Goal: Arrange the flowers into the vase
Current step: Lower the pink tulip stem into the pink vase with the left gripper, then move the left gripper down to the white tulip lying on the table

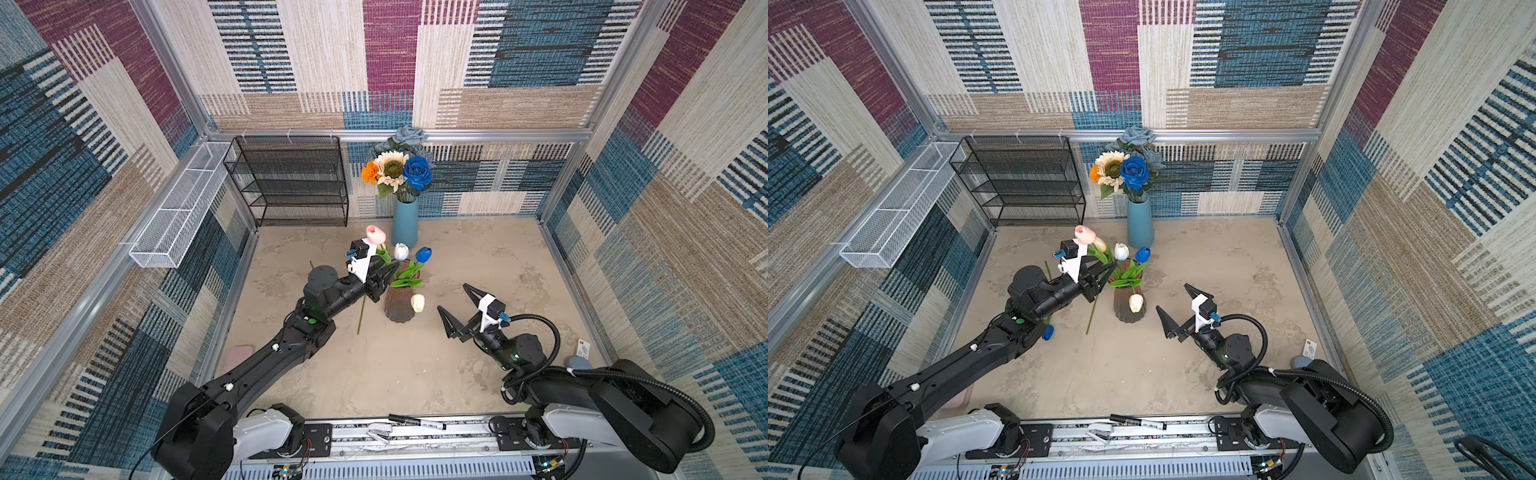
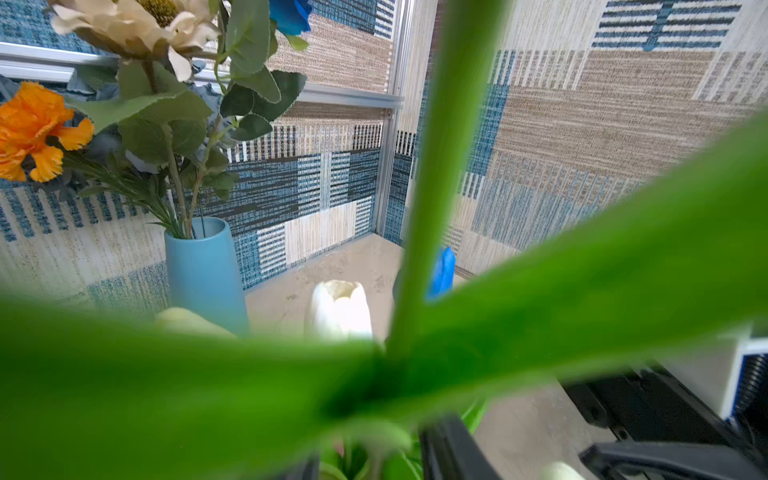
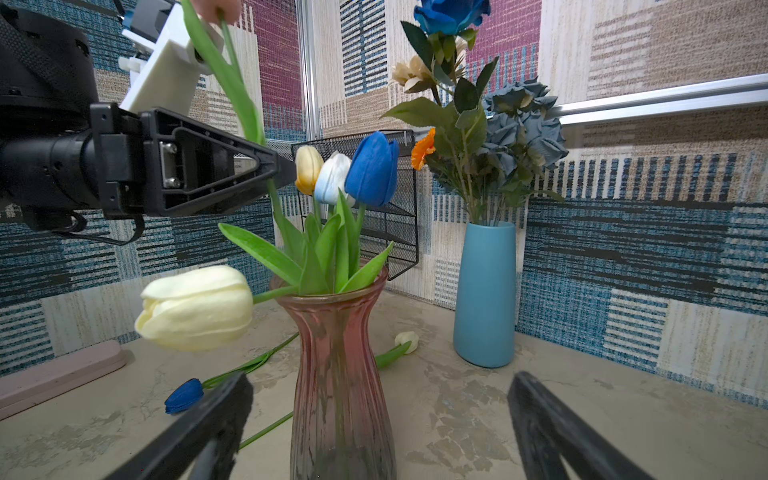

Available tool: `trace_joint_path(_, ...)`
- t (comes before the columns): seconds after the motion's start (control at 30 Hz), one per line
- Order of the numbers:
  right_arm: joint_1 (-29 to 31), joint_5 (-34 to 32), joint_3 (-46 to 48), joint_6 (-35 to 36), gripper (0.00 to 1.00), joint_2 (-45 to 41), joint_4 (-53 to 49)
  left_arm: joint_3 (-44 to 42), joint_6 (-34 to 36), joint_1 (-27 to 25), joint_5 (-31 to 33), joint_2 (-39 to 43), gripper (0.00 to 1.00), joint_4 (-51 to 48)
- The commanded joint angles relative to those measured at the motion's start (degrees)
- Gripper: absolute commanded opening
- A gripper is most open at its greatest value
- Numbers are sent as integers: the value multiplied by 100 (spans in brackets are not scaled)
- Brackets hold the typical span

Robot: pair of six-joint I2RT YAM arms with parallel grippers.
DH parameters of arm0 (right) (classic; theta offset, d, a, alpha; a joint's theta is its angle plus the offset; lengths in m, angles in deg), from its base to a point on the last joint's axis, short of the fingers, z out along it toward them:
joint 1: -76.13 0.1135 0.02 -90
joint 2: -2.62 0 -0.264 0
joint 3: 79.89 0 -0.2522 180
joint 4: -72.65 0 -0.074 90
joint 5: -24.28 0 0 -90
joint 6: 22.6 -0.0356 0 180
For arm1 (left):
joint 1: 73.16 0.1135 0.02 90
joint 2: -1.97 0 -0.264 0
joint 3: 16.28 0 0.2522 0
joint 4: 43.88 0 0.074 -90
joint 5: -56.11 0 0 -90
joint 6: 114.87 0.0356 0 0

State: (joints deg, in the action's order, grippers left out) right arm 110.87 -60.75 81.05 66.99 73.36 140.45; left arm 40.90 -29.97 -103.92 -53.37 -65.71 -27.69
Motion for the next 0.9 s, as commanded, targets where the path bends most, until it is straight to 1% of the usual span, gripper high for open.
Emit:
trace_joint_path(0.0, 0, -27, -41, -28, 100, 10, 253, 246, 463, -9, 144, 167, 42, -799)
trace_joint_path(0.07, -2, -23, -41, -30, 100, 19, 258, 518, 721, -9, 187, 259, 42, -1494)
trace_joint_path(0.2, 2, -25, -50, -34, 100, 41, 262, 947, 1056, -8, 427, 361, 41, -2535)
trace_joint_path(0.27, 5, -29, -50, -32, 100, 52, 271, 1177, 1264, -9, 507, 365, 45, -3063)
trace_joint_path(0.3, 1, -23, -50, -30, 100, 55, 273, 1221, 1300, -9, 616, 394, 48, -3186)
trace_joint_path(0.37, -2, -23, -50, -30, 100, 50, 270, 1055, 1242, 5, 1113, 589, 50, -3051)
trace_joint_path(0.43, 1, -36, -40, -30, 100, 39, 273, 872, 1012, 95, 1782, 797, 55, -2845)
trace_joint_path(0.47, -1, -40, -35, -31, 100, 24, 274, 860, 859, 201, 2110, 847, 56, -2878)
trace_joint_path(0.57, 3, -40, -32, -30, 100, 19, 277, 1047, 374, 620, 2605, 764, 56, -3341)
trace_joint_path(0.6, -3, -53, -28, -30, 100, 8, 281, 1134, 110, 768, 2905, 676, 55, -3590)
trace_joint_path(0.63, 5, -55, -24, -32, 100, 1, 278, 1240, -179, 961, 3059, 550, 55, -3879)
trace_joint_path(0.7, 0, -58, -23, -30, 100, -5, 281, 1428, -728, 1341, 3169, 262, 55, -4449)
trace_joint_path(0.73, 2, -66, -24, -31, 100, -13, 279, 1450, -933, 1514, 3081, 109, 55, -4604)
trace_joint_path(0.8, 6, -71, -15, -33, 100, -25, 273, 1497, -1136, 1777, 2758, -213, 56, -4806)
trace_joint_path(0.87, -2, -69, -15, -39, 100, -34, 276, 1634, -1194, 1906, 2488, -612, 59, -5030)
